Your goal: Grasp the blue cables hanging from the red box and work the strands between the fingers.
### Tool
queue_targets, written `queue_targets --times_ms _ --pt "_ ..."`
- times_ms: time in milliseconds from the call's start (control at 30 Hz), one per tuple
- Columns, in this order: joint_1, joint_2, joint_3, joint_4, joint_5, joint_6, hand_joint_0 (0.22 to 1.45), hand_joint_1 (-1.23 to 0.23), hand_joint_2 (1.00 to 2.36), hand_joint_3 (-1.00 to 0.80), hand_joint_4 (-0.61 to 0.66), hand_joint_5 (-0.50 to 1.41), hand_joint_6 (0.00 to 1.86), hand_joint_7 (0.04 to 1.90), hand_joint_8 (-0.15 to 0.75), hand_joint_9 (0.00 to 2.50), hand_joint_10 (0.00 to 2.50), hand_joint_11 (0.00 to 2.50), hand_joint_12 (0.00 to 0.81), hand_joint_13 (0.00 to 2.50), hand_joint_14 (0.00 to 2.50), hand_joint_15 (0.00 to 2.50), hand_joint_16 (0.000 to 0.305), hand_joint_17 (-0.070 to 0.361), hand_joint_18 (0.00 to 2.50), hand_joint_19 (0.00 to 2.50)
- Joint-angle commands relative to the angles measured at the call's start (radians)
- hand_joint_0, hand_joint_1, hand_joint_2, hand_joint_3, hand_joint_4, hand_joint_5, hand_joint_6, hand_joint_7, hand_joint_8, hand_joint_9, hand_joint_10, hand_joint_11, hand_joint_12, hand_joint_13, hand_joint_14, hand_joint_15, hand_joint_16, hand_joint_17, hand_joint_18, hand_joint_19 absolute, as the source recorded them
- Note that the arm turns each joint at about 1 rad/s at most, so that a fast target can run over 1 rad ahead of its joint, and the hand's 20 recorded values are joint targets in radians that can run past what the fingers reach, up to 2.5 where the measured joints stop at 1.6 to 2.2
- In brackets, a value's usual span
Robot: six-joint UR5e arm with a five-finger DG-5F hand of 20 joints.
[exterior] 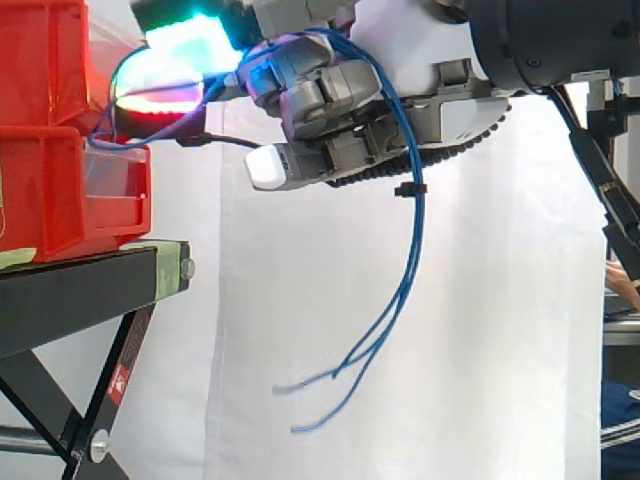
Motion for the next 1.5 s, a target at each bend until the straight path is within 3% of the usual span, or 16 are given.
queue_targets --times_ms 0,300,600,1333,1467 --pt "0.0 0.0 0.0 0.0 0.001 0.0 0.77 -0.64 1.01 -0.61 0.29 0.42 0.02 1.26 0.481 0.38 2.5 2.5 0.559 0.86 2.5 1.68 0.065 0.146 1.18 0.57" --pt "0.0 0.0 0.0 0.0 0.001 0.0 0.76 -0.64 1.01 -0.84 0.28 0.46 0.0 1.48 0.497 0.37 2.5 2.5 0.563 0.87 2.5 1.59 0.064 0.145 1.19 0.53" --pt "0.0 0.0 0.0 -0.003 0.001 0.011 0.76 -0.62 1.0 -0.96 0.27 0.5 0.07 1.49 0.499 0.44 2.5 2.5 0.563 0.92 2.5 1.6 0.064 0.144 1.27 0.52" --pt "0.0 0.0 -0.009 -0.016 0.02 -0.02 0.76 -0.6 1.0 -0.99 0.29 0.51 0.07 1.49 0.498 0.49 2.5 2.5 0.564 0.96 2.5 1.62 0.064 0.144 1.31 0.54" --pt "-0.006 0.0 -0.009 -0.004 0.02 -0.026 0.76 -0.6 1.0 -0.98 0.29 0.52 0.07 1.49 0.499 0.49 2.5 2.5 0.562 0.96 2.5 1.6 0.064 0.143 1.31 0.52"
